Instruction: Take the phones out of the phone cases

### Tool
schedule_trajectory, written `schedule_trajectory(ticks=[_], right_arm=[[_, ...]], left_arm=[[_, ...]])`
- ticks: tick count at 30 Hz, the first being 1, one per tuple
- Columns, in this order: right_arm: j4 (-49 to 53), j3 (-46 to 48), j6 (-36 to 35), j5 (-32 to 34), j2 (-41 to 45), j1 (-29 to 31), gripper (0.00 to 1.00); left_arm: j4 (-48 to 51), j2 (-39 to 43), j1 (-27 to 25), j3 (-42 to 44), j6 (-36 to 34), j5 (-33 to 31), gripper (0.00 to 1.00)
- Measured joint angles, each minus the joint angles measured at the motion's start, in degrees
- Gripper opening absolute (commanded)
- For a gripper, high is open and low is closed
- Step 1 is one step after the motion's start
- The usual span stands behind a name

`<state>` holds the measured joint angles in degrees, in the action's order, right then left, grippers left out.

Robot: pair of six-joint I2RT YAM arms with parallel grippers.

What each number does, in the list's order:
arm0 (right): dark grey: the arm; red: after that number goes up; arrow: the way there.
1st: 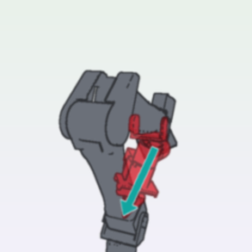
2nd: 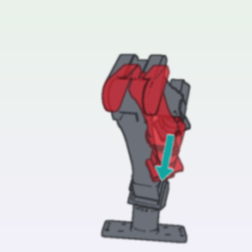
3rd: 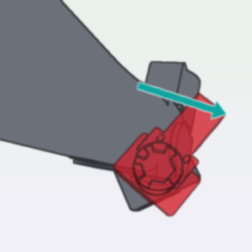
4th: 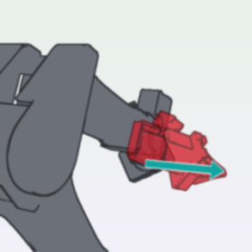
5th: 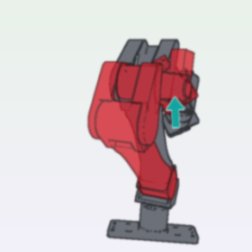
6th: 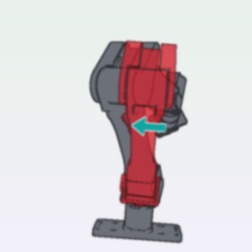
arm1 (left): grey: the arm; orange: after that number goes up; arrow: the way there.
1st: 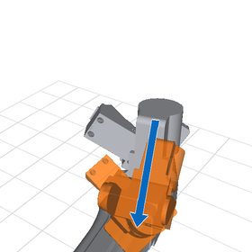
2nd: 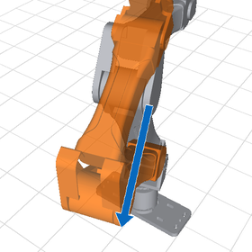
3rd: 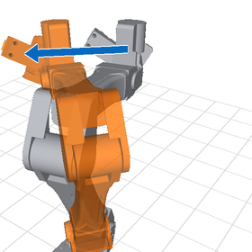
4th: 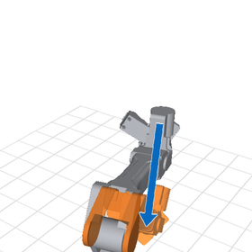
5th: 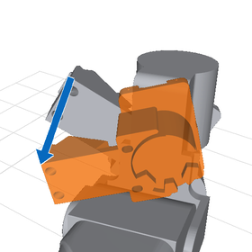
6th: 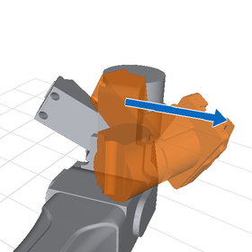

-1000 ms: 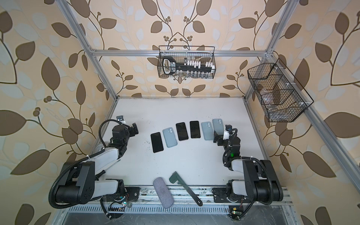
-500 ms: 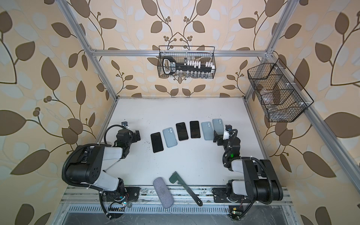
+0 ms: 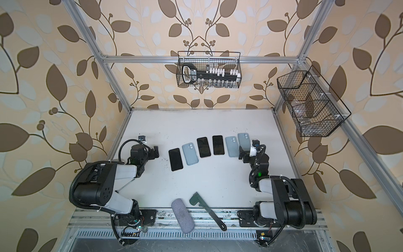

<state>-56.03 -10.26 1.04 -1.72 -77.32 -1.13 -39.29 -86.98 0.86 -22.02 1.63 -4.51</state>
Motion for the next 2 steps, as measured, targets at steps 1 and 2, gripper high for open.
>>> schedule_trajectory(ticks=[1, 2], right_arm=[[0.0, 0.0, -0.02, 0.02, 0.0, 0.11, 1.0], [0.0, 0.0, 0.0, 0.13, 0.0, 0.15, 1.0]], left_arm=[[0.0, 0.0, 0.0, 0.0, -0.02, 0.04, 0.99], [0.0, 0.0, 0.0, 0.0, -0.02, 0.07, 0.99]])
